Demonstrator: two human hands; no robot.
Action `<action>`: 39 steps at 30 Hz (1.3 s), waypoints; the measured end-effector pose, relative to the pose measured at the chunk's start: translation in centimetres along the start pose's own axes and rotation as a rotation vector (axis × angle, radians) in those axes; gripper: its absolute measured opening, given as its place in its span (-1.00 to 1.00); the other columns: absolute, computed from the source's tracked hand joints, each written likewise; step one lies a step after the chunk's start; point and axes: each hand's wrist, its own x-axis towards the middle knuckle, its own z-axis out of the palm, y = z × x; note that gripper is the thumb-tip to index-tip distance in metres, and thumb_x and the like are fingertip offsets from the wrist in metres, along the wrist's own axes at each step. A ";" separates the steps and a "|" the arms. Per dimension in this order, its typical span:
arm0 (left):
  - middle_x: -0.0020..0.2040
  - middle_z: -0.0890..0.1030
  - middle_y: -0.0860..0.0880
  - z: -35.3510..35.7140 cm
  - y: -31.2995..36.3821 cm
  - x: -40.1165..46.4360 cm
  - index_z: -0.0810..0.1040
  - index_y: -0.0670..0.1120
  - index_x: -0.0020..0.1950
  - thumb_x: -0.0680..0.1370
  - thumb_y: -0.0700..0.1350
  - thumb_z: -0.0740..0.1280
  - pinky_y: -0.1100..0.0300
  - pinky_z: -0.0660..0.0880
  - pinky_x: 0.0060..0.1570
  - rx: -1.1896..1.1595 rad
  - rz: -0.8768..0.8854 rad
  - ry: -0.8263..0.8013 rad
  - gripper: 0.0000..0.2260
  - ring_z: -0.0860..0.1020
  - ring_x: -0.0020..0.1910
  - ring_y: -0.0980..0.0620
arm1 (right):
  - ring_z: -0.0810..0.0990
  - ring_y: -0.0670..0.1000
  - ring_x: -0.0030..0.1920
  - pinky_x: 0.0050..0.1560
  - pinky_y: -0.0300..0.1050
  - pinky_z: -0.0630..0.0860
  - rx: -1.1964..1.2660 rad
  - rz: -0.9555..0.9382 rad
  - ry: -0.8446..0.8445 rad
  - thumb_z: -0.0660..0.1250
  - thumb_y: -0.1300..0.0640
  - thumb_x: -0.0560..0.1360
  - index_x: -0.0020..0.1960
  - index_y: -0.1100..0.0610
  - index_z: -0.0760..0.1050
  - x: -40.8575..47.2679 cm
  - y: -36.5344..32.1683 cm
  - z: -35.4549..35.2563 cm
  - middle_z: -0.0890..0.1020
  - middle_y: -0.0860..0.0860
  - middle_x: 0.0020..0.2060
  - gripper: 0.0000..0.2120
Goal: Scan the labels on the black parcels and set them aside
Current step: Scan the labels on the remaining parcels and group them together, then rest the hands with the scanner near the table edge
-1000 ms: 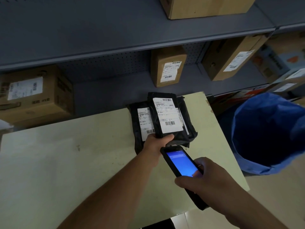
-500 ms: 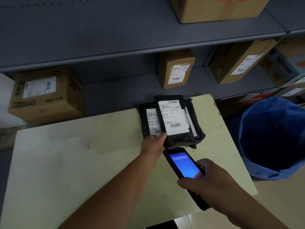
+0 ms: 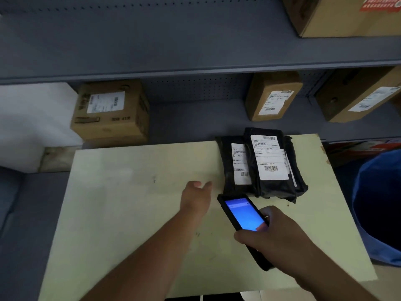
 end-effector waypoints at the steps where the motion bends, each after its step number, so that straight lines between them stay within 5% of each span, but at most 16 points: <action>1: 0.19 0.58 -0.05 -0.7 -0.2 0.1 0.47 -0.09 0.42 0.61 0.13 0.36 0.20 0.41 0.04 0.003 -0.007 0.001 -0.54 0.50 -0.01 -0.03 | 0.51 -0.10 -0.49 -0.41 -0.24 0.46 -0.009 -0.007 -0.005 0.58 0.00 0.37 0.07 0.03 0.48 0.1 -0.3 0.4 0.60 -0.04 -0.29 -0.62; 9: 0.40 0.56 -0.06 -5.2 -2.1 0.3 0.46 -0.05 0.44 0.60 0.14 0.34 0.18 0.40 0.03 0.051 -0.006 0.048 -0.53 0.50 0.03 -0.02 | 0.59 -0.05 -0.38 -0.38 -0.20 0.49 -0.072 -0.036 -0.042 0.58 -0.02 0.38 0.08 0.00 0.44 0.5 -2.4 4.1 0.64 0.02 -0.16 -0.59; 20: 0.33 0.54 -0.03 -9.7 -5.4 -0.1 0.46 -0.02 0.42 0.59 0.13 0.35 0.19 0.46 -0.02 0.166 0.048 0.096 -0.56 0.57 0.07 0.02 | 0.71 0.05 -0.16 -0.32 -0.09 0.58 -0.091 -0.008 -0.005 0.57 -0.06 0.33 0.14 -0.02 0.36 2.1 -2.5 9.2 0.64 0.04 -0.07 -0.48; 27: 0.33 0.50 0.03 -11.0 -8.3 -0.5 0.44 0.04 0.44 0.57 0.17 0.30 0.06 0.57 0.11 0.337 0.112 0.086 -0.54 0.57 0.24 0.00 | 0.67 0.03 -0.30 -0.12 0.15 0.73 -0.060 0.021 0.053 0.55 -0.01 0.33 0.05 0.01 0.37 2.7 -1.7 12.4 0.64 0.05 -0.12 -0.56; 33: 0.32 0.49 0.04 -12.0 -10.3 -1.1 0.44 0.06 0.43 0.57 0.18 0.31 -0.05 0.58 0.22 0.393 0.148 0.062 -0.54 0.56 0.24 -0.01 | 0.69 0.02 -0.21 -0.14 0.11 0.73 -0.090 0.051 0.074 0.54 -0.08 0.29 0.12 0.04 0.36 3.6 -0.1 15.1 0.59 0.02 -0.03 -0.47; 39: 0.33 0.48 0.01 -12.2 -12.6 -1.2 0.44 0.03 0.44 0.59 0.13 0.32 -0.01 0.55 0.24 0.422 0.186 0.016 -0.55 0.53 0.30 -0.04 | 0.66 -0.01 -0.34 -0.26 0.02 0.65 -0.114 0.094 0.077 0.53 -0.03 0.36 0.12 0.11 0.35 4.6 1.5 17.4 0.56 0.05 -0.01 -0.50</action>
